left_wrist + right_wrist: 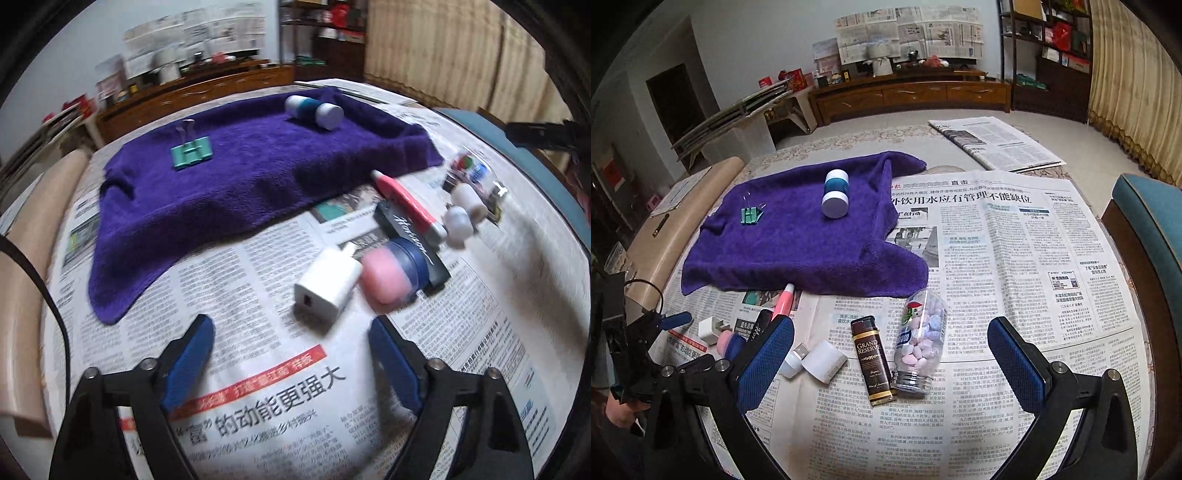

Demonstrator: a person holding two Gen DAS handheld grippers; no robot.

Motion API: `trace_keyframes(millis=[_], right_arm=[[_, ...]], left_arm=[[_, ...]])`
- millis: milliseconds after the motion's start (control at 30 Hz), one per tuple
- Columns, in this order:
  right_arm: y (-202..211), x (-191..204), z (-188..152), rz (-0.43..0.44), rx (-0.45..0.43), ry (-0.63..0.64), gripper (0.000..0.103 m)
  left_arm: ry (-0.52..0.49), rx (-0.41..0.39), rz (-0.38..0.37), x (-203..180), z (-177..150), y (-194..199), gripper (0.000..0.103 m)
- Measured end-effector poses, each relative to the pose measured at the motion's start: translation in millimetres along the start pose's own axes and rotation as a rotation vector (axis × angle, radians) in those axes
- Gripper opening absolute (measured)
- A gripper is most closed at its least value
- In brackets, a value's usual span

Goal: Organize rigid objects
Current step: 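Grasp the white charger plug with the left tool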

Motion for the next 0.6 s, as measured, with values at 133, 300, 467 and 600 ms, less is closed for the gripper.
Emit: trace_keyframes(millis=[133, 300, 467, 600], right_arm=[[-5, -1, -3, -0.005, 0.016, 0.002, 0.103], [-9, -10, -7, -0.027, 0.037, -0.006, 0.103], [-10, -20, -8, -0.038, 0.049, -0.038, 0.103], [-9, -18, -9, -0.034, 0.055, -0.031, 0.103]], left_arm=[[-0.056, -0.024, -0.047, -5, 6, -3, 0.073], [-0.135, -0.041, -0.103, -15, 10, -1, 0.052], [-0.158, -0.039, -0.122, -16, 16, -5, 0.05], [-0.167, -0.031, -0.129, -21, 15, -3, 0.032]])
Point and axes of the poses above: each gripper's, at about its wrist camera, not at the fingertips, and y roughly against the way its jaws point, x to its left, z to its top, the point moved 5 cm from there along -y, roughly the way its jaws point, and after that the axes turned 1 degree about -y, right-handed, at the moved point
